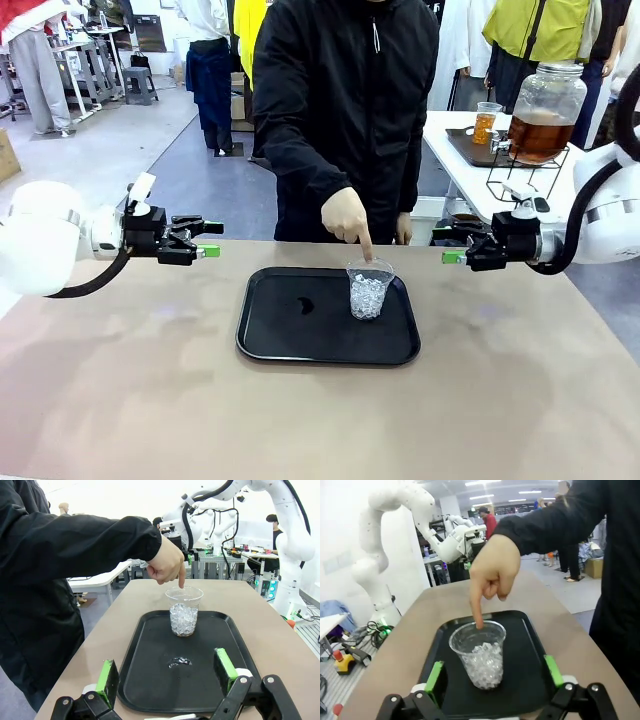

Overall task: Pour the drink into the iced cup.
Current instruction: Pick up the iced cup indicated by the human and present it to them.

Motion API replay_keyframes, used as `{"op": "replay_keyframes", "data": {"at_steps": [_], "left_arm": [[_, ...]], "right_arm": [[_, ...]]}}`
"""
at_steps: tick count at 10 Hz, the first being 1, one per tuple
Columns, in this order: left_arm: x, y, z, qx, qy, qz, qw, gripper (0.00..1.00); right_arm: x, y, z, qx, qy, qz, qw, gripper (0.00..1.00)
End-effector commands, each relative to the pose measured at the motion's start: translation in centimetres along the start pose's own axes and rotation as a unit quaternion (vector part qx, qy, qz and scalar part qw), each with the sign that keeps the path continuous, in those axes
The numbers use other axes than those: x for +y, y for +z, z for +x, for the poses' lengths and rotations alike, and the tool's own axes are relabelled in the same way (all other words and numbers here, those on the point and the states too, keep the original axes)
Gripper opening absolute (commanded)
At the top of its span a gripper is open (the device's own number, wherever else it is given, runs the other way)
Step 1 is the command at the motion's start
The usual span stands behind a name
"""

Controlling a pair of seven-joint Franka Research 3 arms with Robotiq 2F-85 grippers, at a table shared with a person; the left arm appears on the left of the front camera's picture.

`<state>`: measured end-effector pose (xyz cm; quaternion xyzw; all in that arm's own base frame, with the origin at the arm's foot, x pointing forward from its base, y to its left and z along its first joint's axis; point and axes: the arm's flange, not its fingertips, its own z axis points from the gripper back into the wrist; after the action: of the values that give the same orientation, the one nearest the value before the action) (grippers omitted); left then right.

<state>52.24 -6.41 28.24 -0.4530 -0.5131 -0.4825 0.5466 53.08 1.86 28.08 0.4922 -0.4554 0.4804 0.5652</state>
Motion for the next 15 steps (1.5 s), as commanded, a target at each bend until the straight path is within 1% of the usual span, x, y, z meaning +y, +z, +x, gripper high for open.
{"op": "replay_keyframes", "data": {"at_steps": [1, 2, 5, 6, 7, 9, 10, 15], "left_arm": [[0.1, -0.1, 0.2, 0.003, 0.005, 0.002, 1.000, 1.00], [0.1, -0.1, 0.2, 0.003, 0.005, 0.002, 1.000, 1.00], [0.1, -0.1, 0.2, 0.003, 0.005, 0.002, 1.000, 1.00], [0.1, -0.1, 0.2, 0.003, 0.005, 0.002, 1.000, 1.00], [0.1, -0.1, 0.2, 0.003, 0.005, 0.002, 1.000, 1.00], [0.1, -0.1, 0.2, 0.003, 0.005, 0.002, 1.000, 1.00], [0.1, -0.1, 0.2, 0.003, 0.005, 0.002, 1.000, 1.00], [0.1, -0.1, 0.2, 0.003, 0.005, 0.002, 1.000, 1.00]], "right_arm": [[0.2, -0.4, -0.5, -0.002, 0.007, -0.031, 0.999, 1.00], [0.0, 0.0, 0.0, 0.000, 0.000, 0.000, 1.000, 1.00], [0.0, 0.0, 0.0, 0.000, 0.000, 0.000, 1.000, 1.00], [0.1, 0.1, -0.4, 0.001, -0.002, -0.008, 1.000, 1.00], [-0.2, -0.6, -0.6, 0.006, 0.008, -0.012, 1.000, 1.00], [-0.2, -2.4, -1.5, 0.004, 0.052, -0.015, 0.999, 1.00], [-0.3, -3.1, -2.0, 0.002, 0.057, -0.010, 0.998, 1.00], [0.2, -5.6, -4.5, 0.001, 0.045, 0.022, 0.999, 1.00]]}}
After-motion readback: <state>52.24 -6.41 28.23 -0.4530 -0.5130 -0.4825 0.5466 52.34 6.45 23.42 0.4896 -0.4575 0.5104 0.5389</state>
